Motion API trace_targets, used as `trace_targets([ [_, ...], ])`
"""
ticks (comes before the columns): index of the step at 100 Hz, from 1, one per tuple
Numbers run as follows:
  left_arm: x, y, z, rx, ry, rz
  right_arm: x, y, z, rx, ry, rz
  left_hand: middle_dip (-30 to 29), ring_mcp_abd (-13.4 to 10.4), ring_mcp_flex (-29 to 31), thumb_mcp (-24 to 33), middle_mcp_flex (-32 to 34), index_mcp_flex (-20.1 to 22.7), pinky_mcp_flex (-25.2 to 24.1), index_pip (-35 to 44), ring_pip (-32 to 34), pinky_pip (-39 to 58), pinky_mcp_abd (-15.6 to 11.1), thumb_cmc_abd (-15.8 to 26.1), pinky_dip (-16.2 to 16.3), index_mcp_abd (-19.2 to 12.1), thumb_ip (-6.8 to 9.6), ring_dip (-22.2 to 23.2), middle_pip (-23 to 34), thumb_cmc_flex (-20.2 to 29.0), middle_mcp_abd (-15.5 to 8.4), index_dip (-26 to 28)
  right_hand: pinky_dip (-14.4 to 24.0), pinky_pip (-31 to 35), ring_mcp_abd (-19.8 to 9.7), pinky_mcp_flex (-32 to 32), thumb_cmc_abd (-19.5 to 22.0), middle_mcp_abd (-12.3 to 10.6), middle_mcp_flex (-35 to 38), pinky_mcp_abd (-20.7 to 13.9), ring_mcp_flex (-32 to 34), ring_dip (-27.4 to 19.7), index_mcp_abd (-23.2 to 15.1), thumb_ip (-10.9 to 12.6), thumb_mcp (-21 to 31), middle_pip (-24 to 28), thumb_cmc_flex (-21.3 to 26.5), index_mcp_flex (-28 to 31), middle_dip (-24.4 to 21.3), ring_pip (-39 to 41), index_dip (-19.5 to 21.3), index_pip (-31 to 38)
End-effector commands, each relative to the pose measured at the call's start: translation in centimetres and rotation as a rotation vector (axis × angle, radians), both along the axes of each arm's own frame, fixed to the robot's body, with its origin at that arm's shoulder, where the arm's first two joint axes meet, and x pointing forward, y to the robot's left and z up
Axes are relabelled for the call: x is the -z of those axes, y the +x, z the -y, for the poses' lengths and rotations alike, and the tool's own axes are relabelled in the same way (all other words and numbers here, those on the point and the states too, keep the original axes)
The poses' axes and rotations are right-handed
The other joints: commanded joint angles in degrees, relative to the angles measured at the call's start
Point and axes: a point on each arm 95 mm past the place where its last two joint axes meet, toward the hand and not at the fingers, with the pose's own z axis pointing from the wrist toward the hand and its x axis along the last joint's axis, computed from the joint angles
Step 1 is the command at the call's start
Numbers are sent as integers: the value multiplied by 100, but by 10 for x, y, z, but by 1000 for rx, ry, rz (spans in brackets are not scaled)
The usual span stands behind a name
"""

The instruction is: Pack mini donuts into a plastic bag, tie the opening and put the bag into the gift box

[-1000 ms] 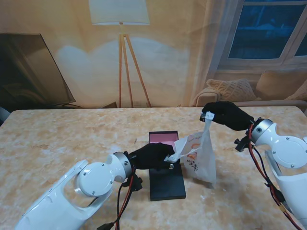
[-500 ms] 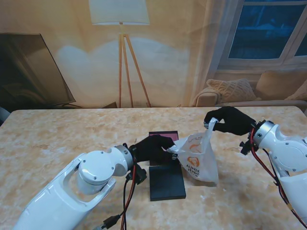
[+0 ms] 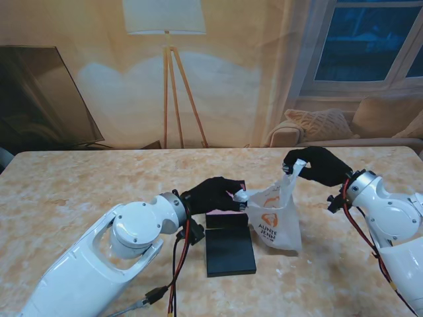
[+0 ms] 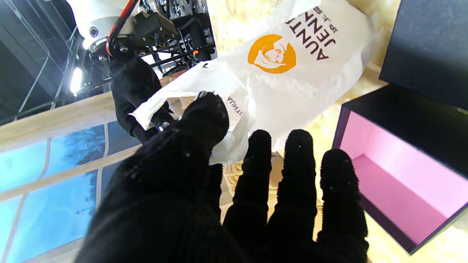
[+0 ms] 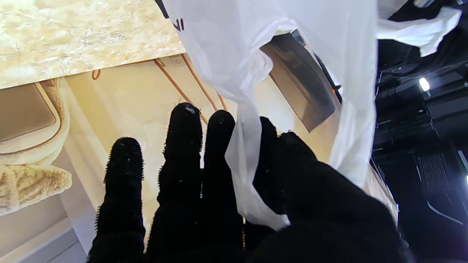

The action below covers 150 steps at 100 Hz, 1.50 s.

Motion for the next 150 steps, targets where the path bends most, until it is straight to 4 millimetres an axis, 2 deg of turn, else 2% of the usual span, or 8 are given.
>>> trace_targets([
  [1, -5, 1, 0, 16, -8, -1, 8, -1, -5, -9, 26, -25, -179, 28, -103, -79, -56, 50, -69, 110, -225, -68, -165, -45, -100, -220, 21, -228, -107, -90, -181, -43, 80, 66, -97, -104, 164, 8, -230, -86, -147, -174, -1435, 279, 246, -114, 838, -396, -105, -182, -184, 51],
  [26, -7, 6, 0, 25, -48, -20, 15, 0, -10, 6, 48, -19, -840, 16, 309, -112, 884, 24, 73, 236, -962, -256, -63, 56, -268, 67, -6, -1179, -167, -93, -234, 51, 93, 63, -18, -132, 373, 50, -326, -99, -205, -357, -1321, 304, -676, -209, 956, -596, -356, -433, -692, 128],
  [68, -2, 16, -4, 91, -133, -82, 20, 1, -19, 15, 63, -20, -1158, 22, 532, -722, 1098, 51, 88, -575, -1189, -481, 91, 484, -441, 181, 76, -1502, -371, -140, -64, -592, 132, 150, -46, -56, 391, 68, -232, -89, -56, -143, -1148, 374, -513, 147, 1049, -417, -179, 26, -500, 148],
  [105, 3, 19, -10, 110, -149, -122, 16, 3, -22, -1, 67, -40, 276, 284, -318, -3108, 29, 399, -318, -1841, -373, -822, 22, 1467, -124, -17, 529, 46, 10, 218, 194, -772, 146, 177, -49, -40, 344, 75, -209, -63, -55, -116, -1146, 396, -328, 216, 1008, -339, -178, 104, -425, 126],
  [125, 3, 19, -14, 155, -140, -104, 15, 5, -23, -5, 71, -40, 106, 191, -286, -3103, 105, 605, -320, -1416, -655, -859, 33, 1227, -102, 20, 535, -209, -280, 643, 18, -953, 148, 177, -54, -56, 338, 58, -202, -59, -51, -138, -1158, 382, -303, 199, 987, -326, -198, 68, -400, 106],
  [139, 4, 19, -17, 213, -146, -104, 15, 7, -25, -8, 74, -46, -383, 85, -254, -2884, 222, 217, -295, -2071, -1001, -962, 69, 988, -178, -7, 540, -589, -598, 1325, -252, -1261, 153, 188, -48, -48, 332, 74, -200, -48, -50, -139, -1160, 379, -292, 198, 985, -324, -198, 65, -387, 95],
  [143, 4, 20, -18, 232, -143, -101, 15, 8, -25, -9, 74, -48, -695, 51, -302, -449, 147, 102, -298, -2624, -1158, -1044, 59, 554, -258, -47, 93, -832, -724, 117, -322, -1139, 153, 185, -44, -54, 334, 66, -202, -43, -55, -139, -1152, 379, -289, 197, 985, -325, -197, 64, -384, 92],
  [150, 4, 21, -20, 254, -147, -107, 14, 9, -26, -12, 72, -50, -938, 52, -346, 470, 82, -171, -328, -3146, -1464, -1170, 64, 731, -327, -97, 222, -1129, -912, -295, -388, -1288, 150, 179, -45, -59, 333, 63, -202, -58, -57, -141, -1156, 378, -288, 195, 982, -316, -196, 60, -375, 92],
])
